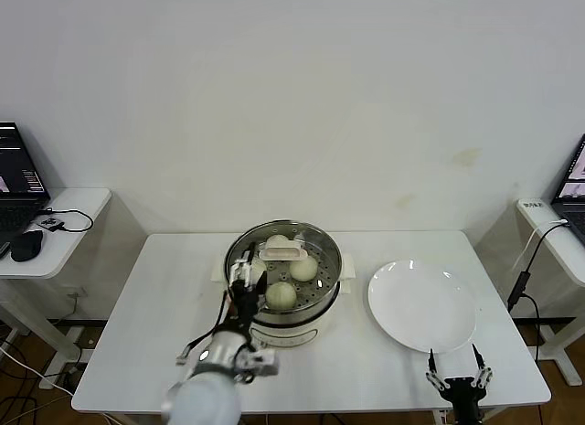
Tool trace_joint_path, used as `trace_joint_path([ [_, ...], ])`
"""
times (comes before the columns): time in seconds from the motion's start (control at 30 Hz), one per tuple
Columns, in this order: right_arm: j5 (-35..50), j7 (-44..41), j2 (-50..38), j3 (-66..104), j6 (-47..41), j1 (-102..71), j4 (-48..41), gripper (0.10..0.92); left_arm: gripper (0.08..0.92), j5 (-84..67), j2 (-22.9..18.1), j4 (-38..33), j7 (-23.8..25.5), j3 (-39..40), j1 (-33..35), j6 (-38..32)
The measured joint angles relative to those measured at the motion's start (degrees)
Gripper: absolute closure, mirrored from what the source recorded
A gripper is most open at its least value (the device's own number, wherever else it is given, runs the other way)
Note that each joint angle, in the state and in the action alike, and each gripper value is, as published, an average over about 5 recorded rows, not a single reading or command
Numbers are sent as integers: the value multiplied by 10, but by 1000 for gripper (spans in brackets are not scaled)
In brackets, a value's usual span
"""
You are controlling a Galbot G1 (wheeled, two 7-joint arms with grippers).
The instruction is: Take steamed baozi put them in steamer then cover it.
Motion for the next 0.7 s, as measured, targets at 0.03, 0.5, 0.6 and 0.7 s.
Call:
trace_joint_path([
  [0.03, 4, -2, -2, -1, 0, -1, 0, 203, 178, -26, 7, -11, -11, -12, 16, -6],
  [0.5, 83, -39, -68, -32, -3, -50, 26, 203, 177, -527, 41, -48, -177, -189, 213, -185],
  [0.6, 103, -48, -77, -40, -7, -63, 37, 203, 177, -612, 41, -38, -198, -209, 245, -218],
  [0.7, 120, -54, -84, -48, -9, -73, 47, 203, 177, -680, 41, -21, -211, -222, 270, -248],
])
